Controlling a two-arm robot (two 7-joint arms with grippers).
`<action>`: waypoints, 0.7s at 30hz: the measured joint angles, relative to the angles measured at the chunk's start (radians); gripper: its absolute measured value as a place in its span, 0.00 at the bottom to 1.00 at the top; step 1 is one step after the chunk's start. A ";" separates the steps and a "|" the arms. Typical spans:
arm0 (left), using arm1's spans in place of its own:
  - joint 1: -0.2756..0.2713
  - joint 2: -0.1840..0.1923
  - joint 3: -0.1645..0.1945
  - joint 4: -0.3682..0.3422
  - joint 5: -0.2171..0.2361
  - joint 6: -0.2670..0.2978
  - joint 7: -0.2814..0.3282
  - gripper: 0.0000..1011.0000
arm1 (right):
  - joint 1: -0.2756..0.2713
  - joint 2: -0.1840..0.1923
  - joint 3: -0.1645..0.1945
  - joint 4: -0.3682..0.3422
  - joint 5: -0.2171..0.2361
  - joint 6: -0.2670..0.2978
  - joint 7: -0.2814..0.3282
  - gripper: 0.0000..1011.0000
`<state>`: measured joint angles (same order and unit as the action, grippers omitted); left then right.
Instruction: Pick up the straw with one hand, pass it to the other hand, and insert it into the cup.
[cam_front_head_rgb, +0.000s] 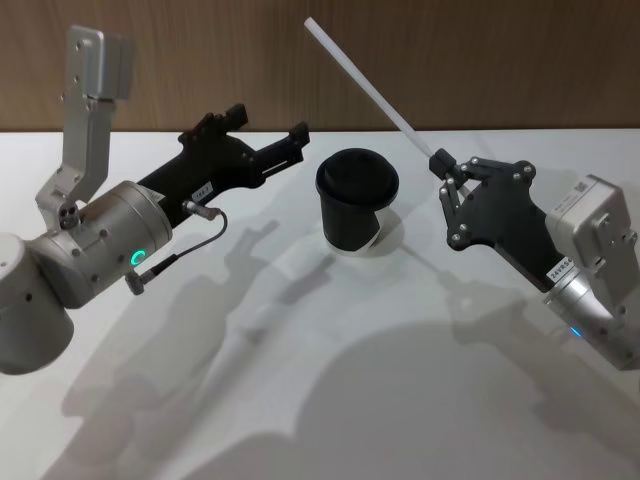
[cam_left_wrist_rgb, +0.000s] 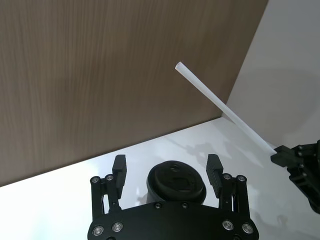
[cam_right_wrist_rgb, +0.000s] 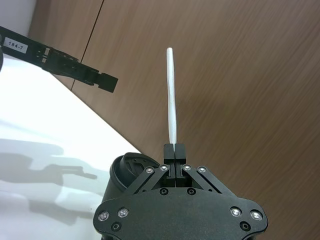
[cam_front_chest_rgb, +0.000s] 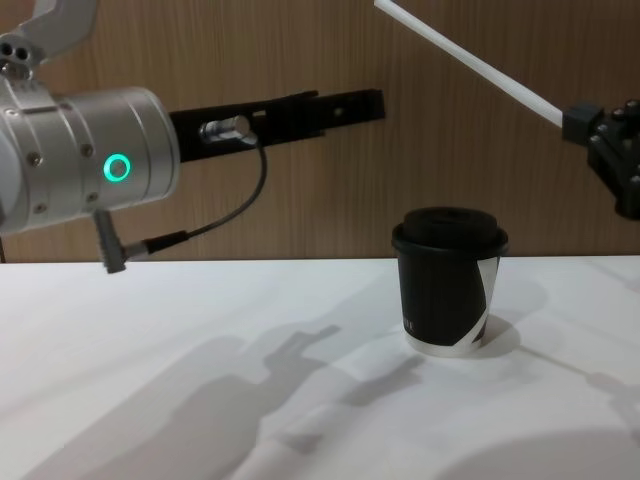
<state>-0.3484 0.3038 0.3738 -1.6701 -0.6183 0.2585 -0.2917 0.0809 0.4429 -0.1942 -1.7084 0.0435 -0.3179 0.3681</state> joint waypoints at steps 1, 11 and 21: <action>0.000 0.000 0.000 0.000 0.000 0.000 0.000 0.99 | 0.000 0.000 0.000 0.000 0.000 0.000 0.000 0.01; -0.037 -0.024 0.009 0.049 -0.046 0.012 -0.030 0.99 | 0.000 0.000 0.000 0.000 0.000 0.000 0.000 0.01; -0.063 -0.041 0.005 0.099 -0.114 0.020 -0.090 0.99 | 0.000 0.000 0.000 0.000 0.000 0.000 0.000 0.01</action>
<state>-0.4110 0.2630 0.3787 -1.5715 -0.7328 0.2782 -0.3819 0.0809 0.4429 -0.1942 -1.7083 0.0435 -0.3179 0.3681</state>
